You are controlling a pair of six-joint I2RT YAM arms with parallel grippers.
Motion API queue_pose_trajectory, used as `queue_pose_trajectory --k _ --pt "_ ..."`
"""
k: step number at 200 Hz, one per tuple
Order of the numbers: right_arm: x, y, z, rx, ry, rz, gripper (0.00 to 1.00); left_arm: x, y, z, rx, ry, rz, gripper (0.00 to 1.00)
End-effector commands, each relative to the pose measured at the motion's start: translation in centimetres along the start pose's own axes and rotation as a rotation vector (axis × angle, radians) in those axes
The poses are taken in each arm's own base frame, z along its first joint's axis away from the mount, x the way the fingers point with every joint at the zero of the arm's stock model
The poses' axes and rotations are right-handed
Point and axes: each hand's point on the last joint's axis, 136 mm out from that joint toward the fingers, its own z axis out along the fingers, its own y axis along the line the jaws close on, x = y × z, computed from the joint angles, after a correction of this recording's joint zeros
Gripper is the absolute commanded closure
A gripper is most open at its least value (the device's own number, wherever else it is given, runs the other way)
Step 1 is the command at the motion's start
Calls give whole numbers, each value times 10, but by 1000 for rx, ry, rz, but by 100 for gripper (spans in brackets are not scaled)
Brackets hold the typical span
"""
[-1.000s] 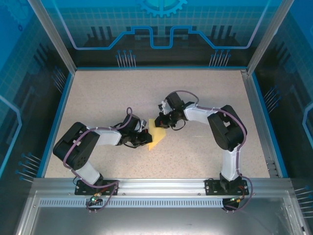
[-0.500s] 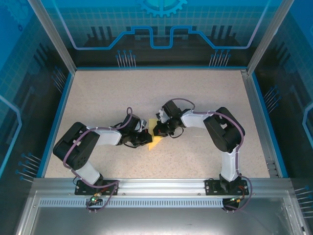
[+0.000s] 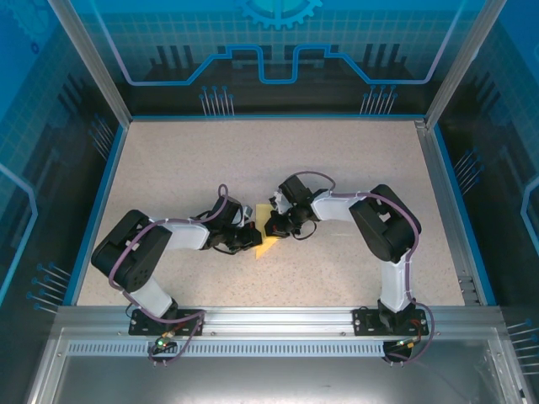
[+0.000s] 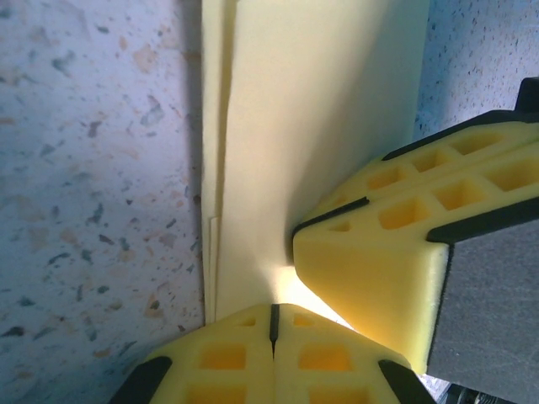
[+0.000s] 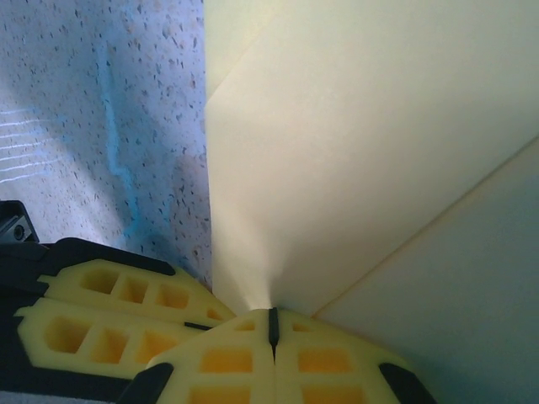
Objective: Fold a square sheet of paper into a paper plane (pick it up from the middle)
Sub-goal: Fourth fold the wing at the center of the table.
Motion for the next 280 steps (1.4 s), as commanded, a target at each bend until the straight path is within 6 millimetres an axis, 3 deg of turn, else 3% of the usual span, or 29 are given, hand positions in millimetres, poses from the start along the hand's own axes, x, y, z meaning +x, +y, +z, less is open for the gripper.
queue_pose_trajectory --k 1,48,72,149,179,222,280 --pt "8 -26 9 109 17 47 97 55 87 0 -318 139 -106 100" --pt "-4 -19 2 140 -8 38 97 56 89 1 -326 145 -105 100" --pt "1 -19 6 124 3 40 98 55 88 1 -323 145 -104 100" --pt "-4 22 -12 -27 -36 -27 100 56 89 2 -323 144 -110 100" --pt "0 20 2 -37 -4 -21 99 55 88 2 -320 143 -107 100" --pt "5 -16 22 69 31 41 100 55 87 1 -319 143 -108 100" --pt "-18 -17 8 65 -35 45 99 58 91 0 -329 148 -107 100"
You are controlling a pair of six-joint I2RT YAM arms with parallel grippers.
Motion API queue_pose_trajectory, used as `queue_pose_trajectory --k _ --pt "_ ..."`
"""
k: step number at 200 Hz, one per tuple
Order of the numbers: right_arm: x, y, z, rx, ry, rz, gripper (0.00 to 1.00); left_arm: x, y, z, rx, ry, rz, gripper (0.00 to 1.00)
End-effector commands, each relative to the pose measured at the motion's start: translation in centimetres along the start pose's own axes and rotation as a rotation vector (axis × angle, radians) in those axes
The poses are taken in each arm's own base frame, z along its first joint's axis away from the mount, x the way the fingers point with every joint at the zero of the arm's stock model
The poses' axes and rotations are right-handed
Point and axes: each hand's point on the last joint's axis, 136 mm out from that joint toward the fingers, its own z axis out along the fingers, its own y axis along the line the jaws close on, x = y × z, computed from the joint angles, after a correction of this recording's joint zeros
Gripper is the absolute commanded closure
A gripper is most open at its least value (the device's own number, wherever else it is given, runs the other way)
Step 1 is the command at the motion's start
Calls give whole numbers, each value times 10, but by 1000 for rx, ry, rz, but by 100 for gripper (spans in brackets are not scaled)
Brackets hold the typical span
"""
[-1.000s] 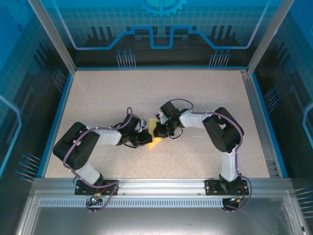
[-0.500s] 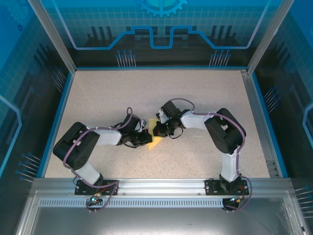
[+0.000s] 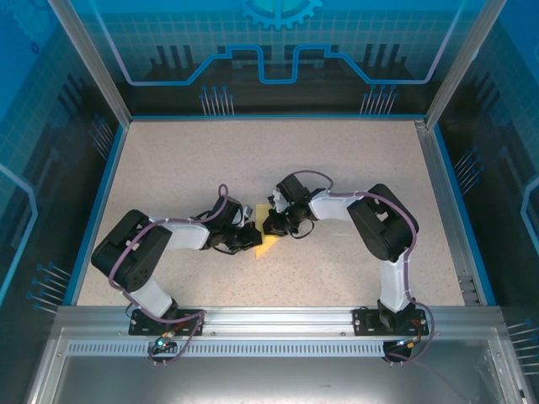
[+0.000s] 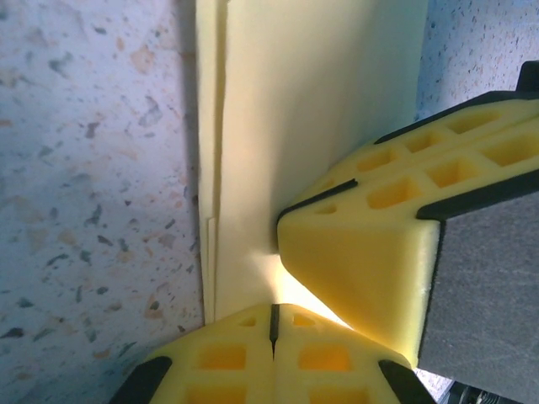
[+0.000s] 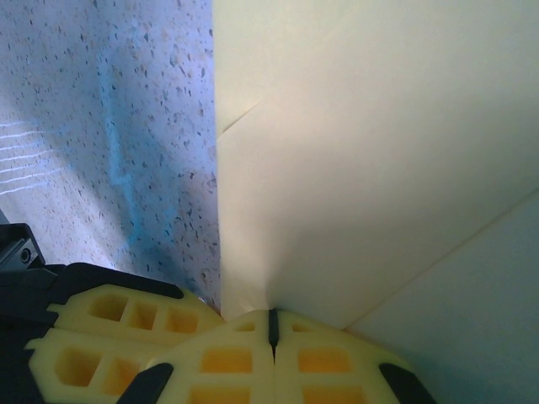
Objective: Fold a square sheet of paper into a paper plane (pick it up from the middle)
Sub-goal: Fourth fold the wing at the center of the table.
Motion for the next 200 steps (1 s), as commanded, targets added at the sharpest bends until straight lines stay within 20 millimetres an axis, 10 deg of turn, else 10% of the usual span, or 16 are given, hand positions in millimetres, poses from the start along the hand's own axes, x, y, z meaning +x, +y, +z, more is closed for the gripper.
queue_pose_trajectory --k 1,200 --pt "-11 -19 4 61 -23 30 99 58 90 0 -326 145 -112 100" --pt "-115 -49 -51 -27 -150 60 92 58 88 -2 -327 151 -101 100"
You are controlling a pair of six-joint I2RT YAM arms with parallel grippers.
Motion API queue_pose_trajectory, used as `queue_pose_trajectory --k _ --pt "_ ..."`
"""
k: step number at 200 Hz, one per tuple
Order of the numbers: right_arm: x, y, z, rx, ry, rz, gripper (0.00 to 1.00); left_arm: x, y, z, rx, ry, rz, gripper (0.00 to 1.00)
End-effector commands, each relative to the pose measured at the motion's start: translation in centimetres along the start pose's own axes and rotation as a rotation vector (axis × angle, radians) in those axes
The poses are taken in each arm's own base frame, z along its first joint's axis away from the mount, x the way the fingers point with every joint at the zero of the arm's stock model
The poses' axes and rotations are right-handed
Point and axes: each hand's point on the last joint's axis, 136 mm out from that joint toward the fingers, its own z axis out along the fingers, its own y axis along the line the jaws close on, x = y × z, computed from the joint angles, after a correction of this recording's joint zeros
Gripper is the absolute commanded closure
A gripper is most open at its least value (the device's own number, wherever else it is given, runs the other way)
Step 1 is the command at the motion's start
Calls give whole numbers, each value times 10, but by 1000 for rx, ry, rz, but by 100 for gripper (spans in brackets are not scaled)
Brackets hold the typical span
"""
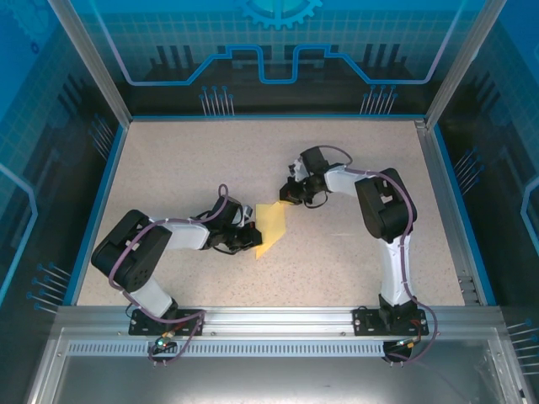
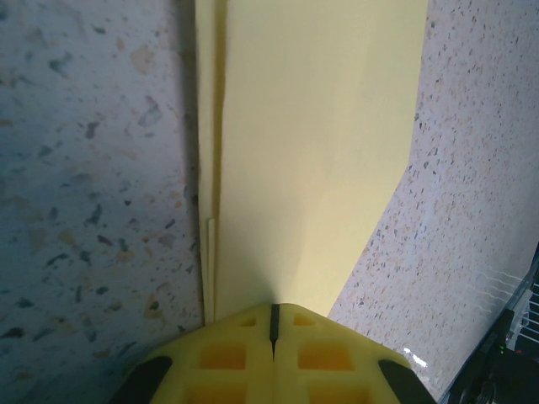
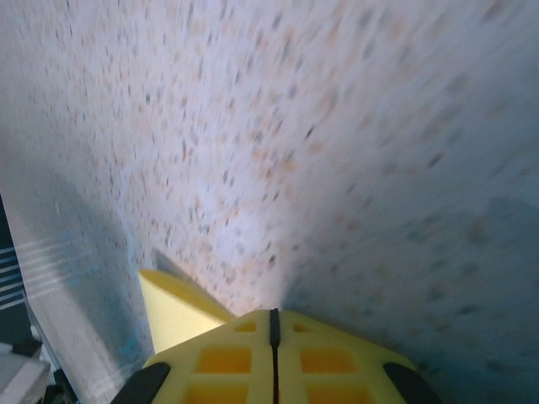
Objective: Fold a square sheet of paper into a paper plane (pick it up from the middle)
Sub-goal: Fourth fold the wing at the center of the table.
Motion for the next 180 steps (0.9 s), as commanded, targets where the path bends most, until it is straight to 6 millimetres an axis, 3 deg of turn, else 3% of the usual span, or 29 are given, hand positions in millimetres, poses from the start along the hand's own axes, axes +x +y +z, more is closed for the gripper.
queue_pose_trajectory --k 1,41,67,133,180 --pt "-1 3 -4 -3 16 -12 92 58 88 -2 -327 152 -101 100" --pt "11 40 -25 -59 13 -75 88 55 83 -3 -316 142 -96 100" --pt "32 60 -18 -100 73 -106 88 51 79 -5 -312 135 -87 100" --pt "81 54 17 -70 168 -95 89 49 75 -6 -305 130 -86 100" --pt "100 20 34 2 212 -40 92 42 60 -7 -268 124 -77 100"
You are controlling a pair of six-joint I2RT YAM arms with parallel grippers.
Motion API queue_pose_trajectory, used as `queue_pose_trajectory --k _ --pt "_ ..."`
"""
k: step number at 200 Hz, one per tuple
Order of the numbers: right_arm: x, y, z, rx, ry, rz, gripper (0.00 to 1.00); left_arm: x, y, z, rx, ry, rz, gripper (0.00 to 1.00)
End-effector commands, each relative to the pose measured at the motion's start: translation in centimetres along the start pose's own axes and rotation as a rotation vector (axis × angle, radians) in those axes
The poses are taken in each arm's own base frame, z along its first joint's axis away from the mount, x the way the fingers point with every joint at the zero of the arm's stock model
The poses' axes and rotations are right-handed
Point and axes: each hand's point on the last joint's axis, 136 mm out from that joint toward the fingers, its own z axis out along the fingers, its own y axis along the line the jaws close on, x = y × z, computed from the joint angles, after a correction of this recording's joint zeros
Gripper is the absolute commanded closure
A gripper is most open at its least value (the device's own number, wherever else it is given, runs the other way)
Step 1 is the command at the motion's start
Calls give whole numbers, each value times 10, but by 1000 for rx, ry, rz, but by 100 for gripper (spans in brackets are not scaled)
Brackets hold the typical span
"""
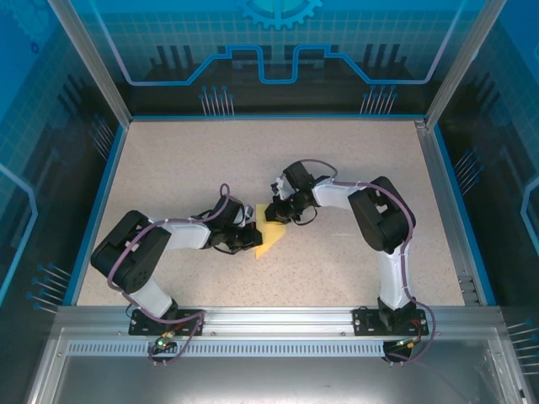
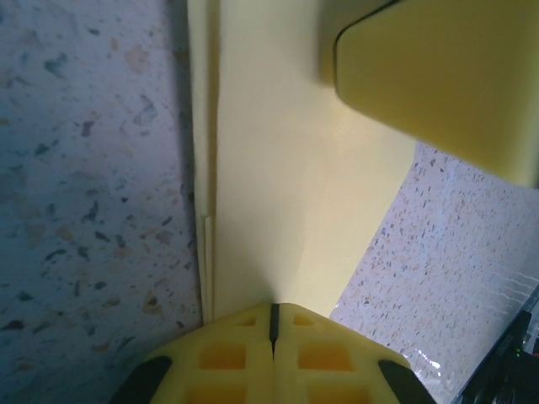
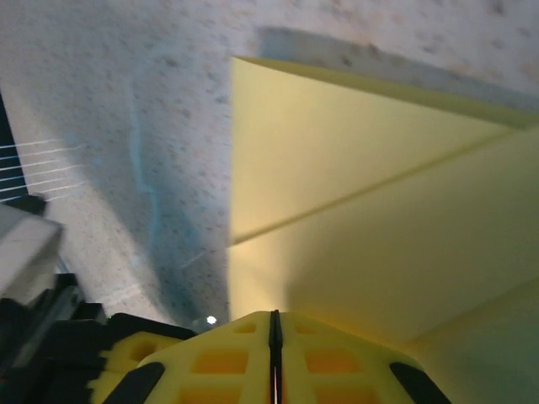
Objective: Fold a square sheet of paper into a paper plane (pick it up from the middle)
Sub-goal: Fourth fold the wing at the center of the table.
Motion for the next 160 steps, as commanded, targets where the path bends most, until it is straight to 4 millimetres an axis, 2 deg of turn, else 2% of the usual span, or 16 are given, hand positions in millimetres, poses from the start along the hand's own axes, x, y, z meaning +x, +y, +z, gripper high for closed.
queue_pose_trajectory --k 1,43,82,108,131,160 --pt "13 -20 14 38 40 42 92 43 59 -3 -234 129 -90 100" --pt "30 -44 21 96 69 61 93 24 19 -16 -147 105 -64 93" --pt "34 -50 24 107 76 69 94 -4 -27 -33 -23 48 -50 82" --pt "33 -51 25 107 73 72 94 -16 -51 -32 80 55 -72 80" --pt "33 -51 24 110 70 72 94 -19 -54 -22 109 85 -94 80" --pt "33 -53 25 114 72 78 94 -9 -40 -4 99 153 -137 80"
